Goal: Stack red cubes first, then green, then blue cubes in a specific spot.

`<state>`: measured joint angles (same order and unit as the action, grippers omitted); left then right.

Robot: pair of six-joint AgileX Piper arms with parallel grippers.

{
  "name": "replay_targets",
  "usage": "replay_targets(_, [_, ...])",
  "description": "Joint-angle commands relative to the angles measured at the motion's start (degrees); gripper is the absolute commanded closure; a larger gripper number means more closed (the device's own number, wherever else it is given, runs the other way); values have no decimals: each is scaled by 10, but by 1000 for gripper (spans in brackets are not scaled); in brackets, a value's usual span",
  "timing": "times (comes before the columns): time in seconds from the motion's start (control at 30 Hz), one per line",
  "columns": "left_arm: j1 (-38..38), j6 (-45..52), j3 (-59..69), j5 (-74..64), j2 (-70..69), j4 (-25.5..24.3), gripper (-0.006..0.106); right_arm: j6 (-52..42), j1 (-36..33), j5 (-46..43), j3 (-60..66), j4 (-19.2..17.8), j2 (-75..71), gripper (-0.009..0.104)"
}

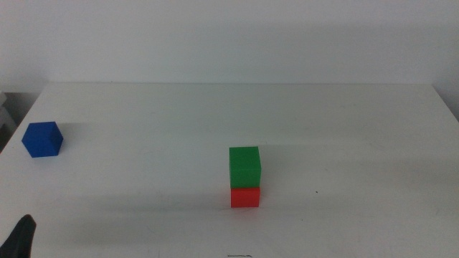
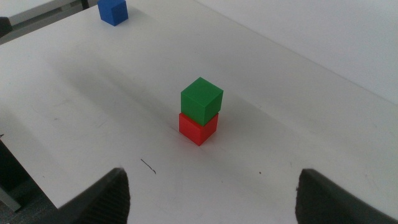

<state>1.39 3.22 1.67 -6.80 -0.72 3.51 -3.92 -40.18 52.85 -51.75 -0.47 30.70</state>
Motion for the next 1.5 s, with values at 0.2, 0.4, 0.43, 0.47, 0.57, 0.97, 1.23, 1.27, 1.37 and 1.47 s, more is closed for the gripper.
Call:
replay_targets(0.2, [-27, 2, -238, -181, 262, 2, 7, -7, -1, -40, -13, -9, 5, 1])
replay_targets(0.4, [-27, 35, -435, -406, 464, 5, 7, -7, -1, -40, -13, -13, 5, 1])
replay_targets(0.43, [-27, 36, -463, -430, 494, 6, 7, -7, -1, -40, -13, -14, 5, 1])
replay_targets(0.47, [-27, 36, -484, -448, 524, 6, 7, -7, -1, -40, -13, -14, 5, 1])
replay_targets(0.57, [-27, 62, -546, -450, 604, 8, 7, -7, -1, -40, -13, -14, 5, 1])
replay_targets(0.97, [-103, 88, -848, -569, 898, 12, 7, -7, -1, -41, -13, -17, 5, 1])
replay_targets(1.23, [-132, 105, -1006, -605, 1056, 4, 7, -7, -1, -41, -13, -17, 5, 1])
replay_targets(1.27, [-136, 105, -1017, -606, 1068, 4, 7, -7, -1, -41, -13, -17, 5, 1])
replay_targets(1.37, [-143, 105, -1046, -607, 1102, 4, 7, -7, -1, -41, -13, -17, 5, 1])
replay_targets(1.47, [-150, 105, -1062, -607, 1127, 2, 7, -7, -1, -41, -13, -17, 5, 1])
